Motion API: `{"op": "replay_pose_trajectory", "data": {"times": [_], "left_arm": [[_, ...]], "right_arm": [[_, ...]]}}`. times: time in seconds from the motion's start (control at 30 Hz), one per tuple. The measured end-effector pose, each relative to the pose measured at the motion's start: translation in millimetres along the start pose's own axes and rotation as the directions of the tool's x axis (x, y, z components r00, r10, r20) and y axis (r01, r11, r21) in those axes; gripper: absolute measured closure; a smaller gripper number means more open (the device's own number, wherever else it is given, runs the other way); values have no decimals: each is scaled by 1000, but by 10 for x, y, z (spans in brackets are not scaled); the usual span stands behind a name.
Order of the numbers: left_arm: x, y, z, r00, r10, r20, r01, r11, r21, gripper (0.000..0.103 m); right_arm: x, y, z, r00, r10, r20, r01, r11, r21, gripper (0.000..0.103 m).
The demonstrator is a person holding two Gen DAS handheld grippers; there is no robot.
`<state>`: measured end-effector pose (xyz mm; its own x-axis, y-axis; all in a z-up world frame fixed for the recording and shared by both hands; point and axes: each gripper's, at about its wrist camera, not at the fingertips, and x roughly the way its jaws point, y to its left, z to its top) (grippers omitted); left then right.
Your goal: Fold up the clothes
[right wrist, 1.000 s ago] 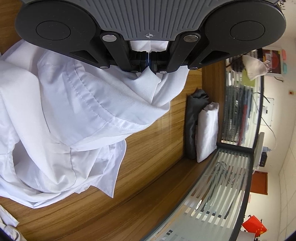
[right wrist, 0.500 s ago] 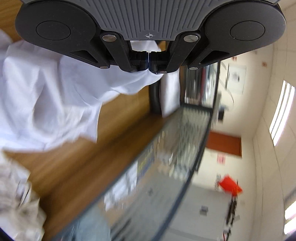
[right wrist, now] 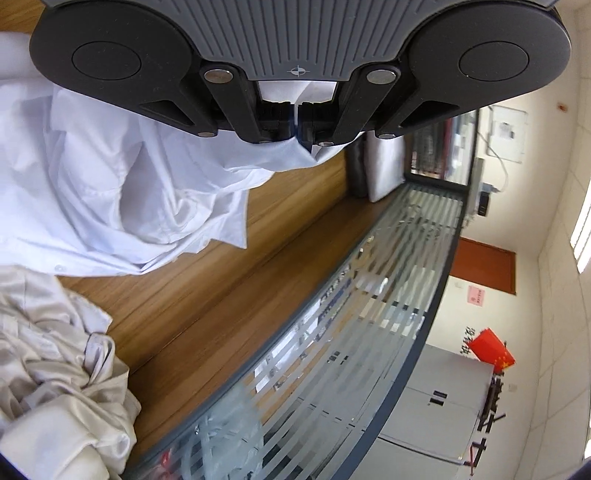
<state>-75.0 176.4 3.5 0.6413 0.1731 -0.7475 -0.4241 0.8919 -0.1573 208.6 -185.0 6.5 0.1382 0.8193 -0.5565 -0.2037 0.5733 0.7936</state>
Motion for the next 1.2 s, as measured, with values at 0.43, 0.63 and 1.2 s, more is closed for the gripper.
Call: {"op": "replay_pose_trajectory", "data": {"times": [0.43, 0.63, 1.2], "left_arm": [[-221, -884, 391, 965, -259, -27, 257, 927, 273, 45], [-105, -1265, 662, 929, -358, -92, 360, 819, 446, 33], [363, -1870, 688, 904, -377, -204, 414, 648, 639, 90]], "right_arm": [[-35, 240, -305, 997, -77, 5, 75, 957, -282, 59], [-19, 278, -412, 996, -93, 16, 93, 937, -338, 57], [0, 137, -370, 998, -49, 30, 55, 963, -263, 57]]}}
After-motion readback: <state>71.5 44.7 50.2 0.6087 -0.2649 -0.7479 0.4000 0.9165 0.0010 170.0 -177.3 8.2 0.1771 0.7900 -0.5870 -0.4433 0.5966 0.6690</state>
